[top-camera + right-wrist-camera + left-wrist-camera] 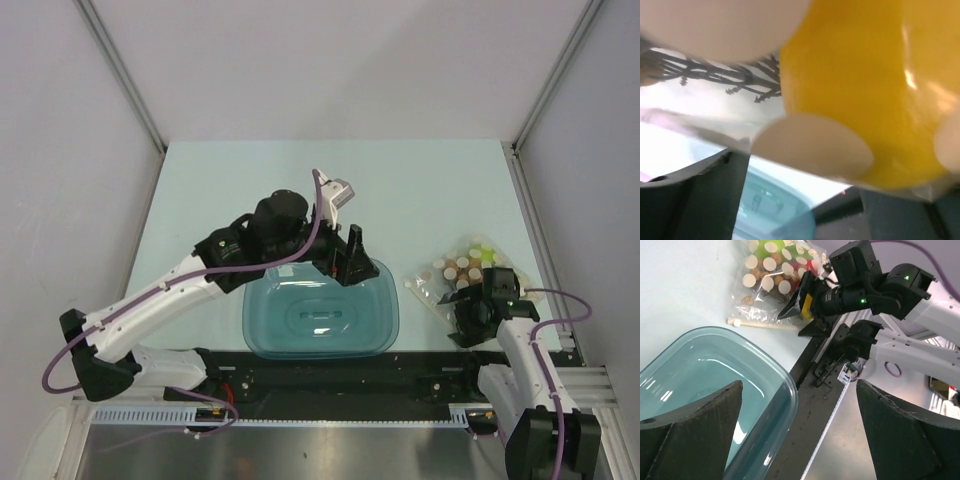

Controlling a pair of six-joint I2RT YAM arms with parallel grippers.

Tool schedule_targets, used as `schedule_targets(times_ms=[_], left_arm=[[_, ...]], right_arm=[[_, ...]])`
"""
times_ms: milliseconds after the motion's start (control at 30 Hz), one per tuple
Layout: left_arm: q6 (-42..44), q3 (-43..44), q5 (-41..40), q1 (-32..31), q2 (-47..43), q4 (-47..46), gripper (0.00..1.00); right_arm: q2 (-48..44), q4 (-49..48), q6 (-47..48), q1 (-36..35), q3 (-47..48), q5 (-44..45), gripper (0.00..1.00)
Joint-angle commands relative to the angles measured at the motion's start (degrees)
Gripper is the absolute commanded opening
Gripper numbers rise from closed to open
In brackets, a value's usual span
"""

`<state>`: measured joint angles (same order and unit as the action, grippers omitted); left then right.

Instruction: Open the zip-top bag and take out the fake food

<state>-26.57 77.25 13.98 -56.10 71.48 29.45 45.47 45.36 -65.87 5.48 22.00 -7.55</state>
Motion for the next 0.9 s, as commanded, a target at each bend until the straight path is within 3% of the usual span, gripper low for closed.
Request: schedule_targets(times_ms=[0,167,233,267,333,367,433,533,667,767,833,867], left_arm=[[4.2,-0.3,-2.7,-0.2,-3.8,1.9,0.99],[5.1,-0.8,-3.2,-0.2,-4.6,2.9,0.98],[5.3,-0.7,-3.0,-0.2,-4.6,2.7,0.98],[5.4,-0.8,-3.0,-0.2,-4.6,2.6,0.98],[5.6,-0.6,-2.7,-0.2,-4.2,2.2,0.98],[5.6,-0.6,-2.2,-0.2,-4.0,2.0,0.99],[5.3,-0.8,-1.8,-0.2,-3.5,1.2,0.98],[4.7,-1.8,-1.1,-0.2,-3.2,-0.4,0.98],[3.7,-3.3,-1.0,-0.2,-3.4,-1.9,0.98],[2.5,-4.7,-1.3,-0.2,-4.1,-2.6,0.98],[1.9,-5.7,-0.3,-0.2,-4.2,-4.0,0.98],[1.5,-6.1,0.3,-0.2,-4.2,-4.3,0.98]], right_arm=[[-1.5,-6.1,0.4,0.0,0.8,7.2,0.74],[-1.0,-8.0,1.7,-0.2,-1.2,7.5,0.47],[-0.2,-8.2,3.0,-0.4,-1.2,10.0,0.42],[0.5,-8.0,3.5,-0.4,-1.0,10.3,0.30],[1.0,-7.2,4.8,-0.4,-0.2,10.3,0.17],[1.4,-6.3,5.0,-0.5,0.7,9.8,0.04],[1.5,-6.2,7.3,-1.0,1.6,5.9,0.03],[3.6,-4.8,12.3,-3.7,6.2,4.7,0.11],[8.0,-0.9,18.4,-11.5,14.4,10.1,0.52],[12.0,-0.5,20.4,-15.8,20.2,12.0,0.69],[15.3,0.4,20.2,-18.3,23.9,13.8,0.73],[16.1,1.6,19.6,-19.2,24.7,15.0,0.81]])
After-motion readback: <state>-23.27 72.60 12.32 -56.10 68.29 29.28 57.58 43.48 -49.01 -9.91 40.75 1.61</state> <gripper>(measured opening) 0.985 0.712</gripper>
